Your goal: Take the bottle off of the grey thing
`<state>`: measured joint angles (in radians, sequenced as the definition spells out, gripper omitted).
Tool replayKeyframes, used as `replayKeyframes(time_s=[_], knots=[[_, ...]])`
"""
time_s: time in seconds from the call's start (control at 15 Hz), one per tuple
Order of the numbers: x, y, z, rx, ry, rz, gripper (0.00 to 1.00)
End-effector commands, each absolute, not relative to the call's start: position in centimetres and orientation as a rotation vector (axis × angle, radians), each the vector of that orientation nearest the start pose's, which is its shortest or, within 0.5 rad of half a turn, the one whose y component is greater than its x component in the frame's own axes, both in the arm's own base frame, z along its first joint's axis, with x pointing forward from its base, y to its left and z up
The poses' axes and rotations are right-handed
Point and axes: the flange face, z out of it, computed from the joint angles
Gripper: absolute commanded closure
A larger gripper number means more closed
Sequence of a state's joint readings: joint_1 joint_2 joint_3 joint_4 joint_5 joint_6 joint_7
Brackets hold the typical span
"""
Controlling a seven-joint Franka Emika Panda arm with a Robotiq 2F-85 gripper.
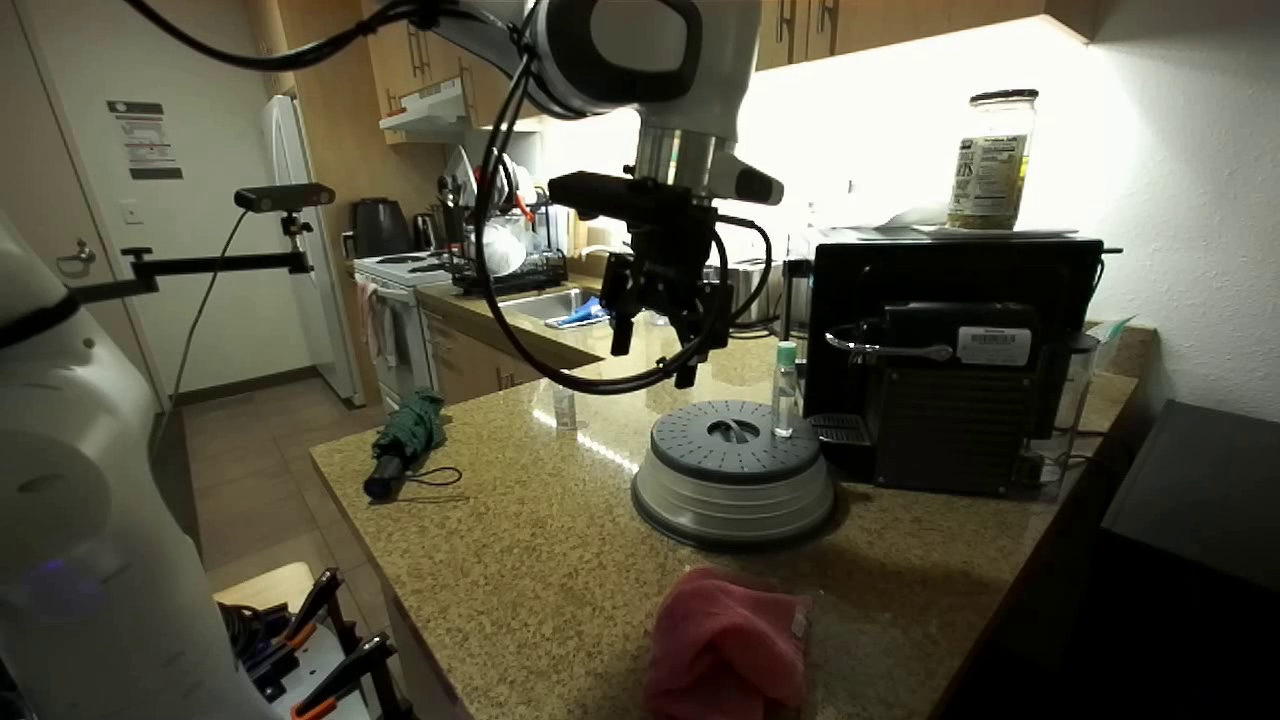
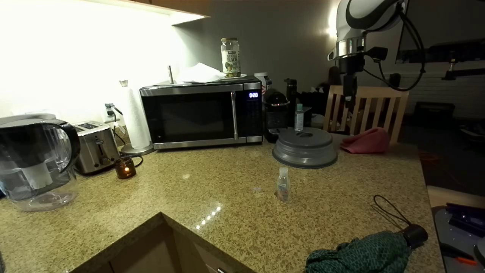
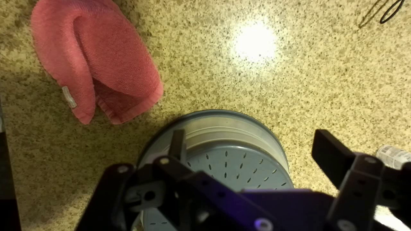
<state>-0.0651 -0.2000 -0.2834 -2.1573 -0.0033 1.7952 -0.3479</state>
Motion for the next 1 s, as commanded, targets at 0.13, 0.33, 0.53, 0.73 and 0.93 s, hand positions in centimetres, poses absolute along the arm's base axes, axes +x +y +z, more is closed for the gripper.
replayKeyframes(time_s=[0.13, 0.33, 0.53, 0.73, 0.93], knots=[[44.5, -16.7, 46.7, -3.027, -0.016, 0.217, 0.0], [44.5, -16.7, 46.7, -3.027, -0.016, 0.217, 0.0], [45.3, -16.7, 47.0, -3.029, -0.002, 0.216, 0.0], [47.6, -16.8, 47.9, -3.034, 0.007, 0.2, 0.0], [50.5, -16.7, 48.8, -3.038, -0.008, 0.169, 0.0]])
